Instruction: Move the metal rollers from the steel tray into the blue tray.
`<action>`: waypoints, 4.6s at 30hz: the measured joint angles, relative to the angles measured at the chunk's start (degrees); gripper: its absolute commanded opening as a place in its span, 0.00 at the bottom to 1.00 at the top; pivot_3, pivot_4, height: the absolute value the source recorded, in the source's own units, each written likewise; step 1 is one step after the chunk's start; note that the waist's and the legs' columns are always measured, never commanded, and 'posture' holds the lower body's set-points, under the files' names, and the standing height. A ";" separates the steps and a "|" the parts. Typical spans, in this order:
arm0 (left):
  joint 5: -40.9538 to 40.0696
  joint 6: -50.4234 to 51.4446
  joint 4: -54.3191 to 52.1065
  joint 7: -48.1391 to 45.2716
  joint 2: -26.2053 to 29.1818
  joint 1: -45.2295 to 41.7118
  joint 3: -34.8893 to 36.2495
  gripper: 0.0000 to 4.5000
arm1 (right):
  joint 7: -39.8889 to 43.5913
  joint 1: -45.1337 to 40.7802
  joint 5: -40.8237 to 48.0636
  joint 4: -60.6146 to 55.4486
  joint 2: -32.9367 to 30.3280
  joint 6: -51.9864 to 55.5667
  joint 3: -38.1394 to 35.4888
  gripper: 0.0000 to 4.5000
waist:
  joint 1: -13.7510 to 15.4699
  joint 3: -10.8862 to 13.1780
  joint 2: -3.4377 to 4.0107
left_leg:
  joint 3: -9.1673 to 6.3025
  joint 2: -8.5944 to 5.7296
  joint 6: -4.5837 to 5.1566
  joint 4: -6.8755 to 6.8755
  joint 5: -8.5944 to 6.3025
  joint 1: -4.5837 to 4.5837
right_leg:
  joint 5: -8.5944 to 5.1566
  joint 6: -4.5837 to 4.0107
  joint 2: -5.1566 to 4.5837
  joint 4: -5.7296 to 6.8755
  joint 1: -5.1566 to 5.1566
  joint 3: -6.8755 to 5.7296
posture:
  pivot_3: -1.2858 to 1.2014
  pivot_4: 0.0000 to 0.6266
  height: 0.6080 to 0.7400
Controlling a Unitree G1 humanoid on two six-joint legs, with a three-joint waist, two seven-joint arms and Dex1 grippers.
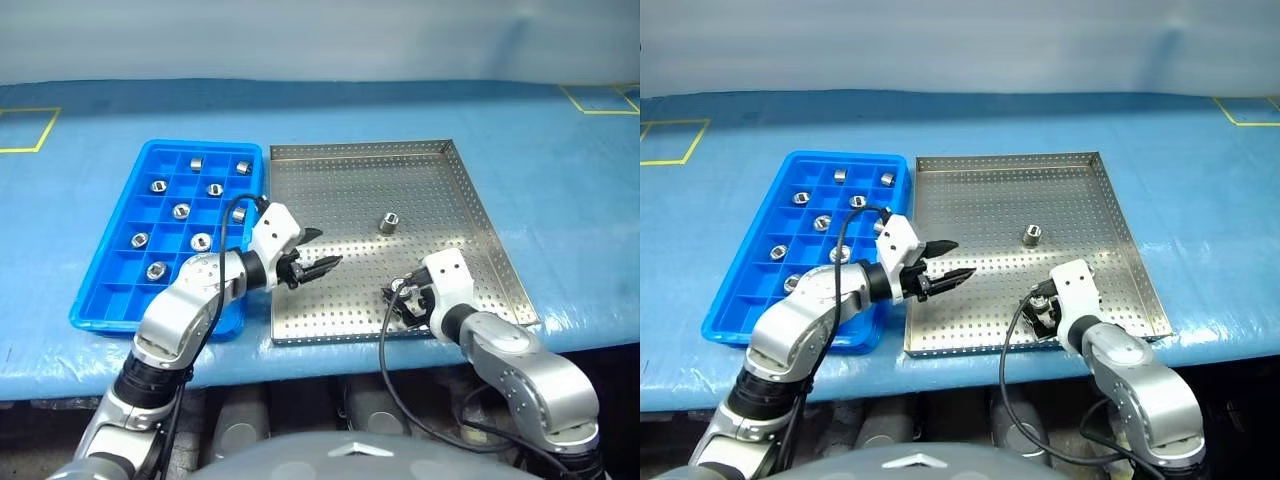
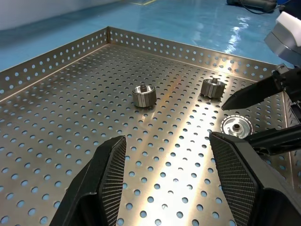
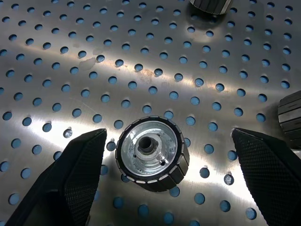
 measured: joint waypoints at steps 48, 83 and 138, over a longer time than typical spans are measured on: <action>-22.46 0.26 -30.65 6.00 9.51 42.56 42.04 0.70 | 19.41 -39.58 -0.85 26.67 13.20 -12.99 26.98 0.38 | 9.00 0.14 0.11 | -0.01 0.19 -0.01 -0.33 0.00 0.02 | -0.11 -0.66 0.04 -0.01 -0.16 -0.24 | 0.67 0.24 1.00; -23.29 -3.38 -29.50 9.82 11.67 39.72 34.59 0.70 | 23.07 -39.32 -6.37 36.39 15.15 -19.07 29.25 0.38 | 11.21 0.16 0.15 | -0.05 0.18 -0.04 -0.57 0.00 0.04 | -0.29 -0.84 0.05 -0.05 -0.21 -0.32 | 0.65 0.24 1.00; -9.17 -3.73 4.90 -5.80 4.08 -6.35 -6.96 0.70 | -6.71 -3.44 -11.06 -1.57 14.00 1.70 -14.47 0.99 | -1.27 0.15 0.21 | 0.06 0.10 -0.13 -0.57 0.06 0.08 | -0.26 -0.34 0.07 0.00 -0.20 -0.04 | 0.45 0.24 1.00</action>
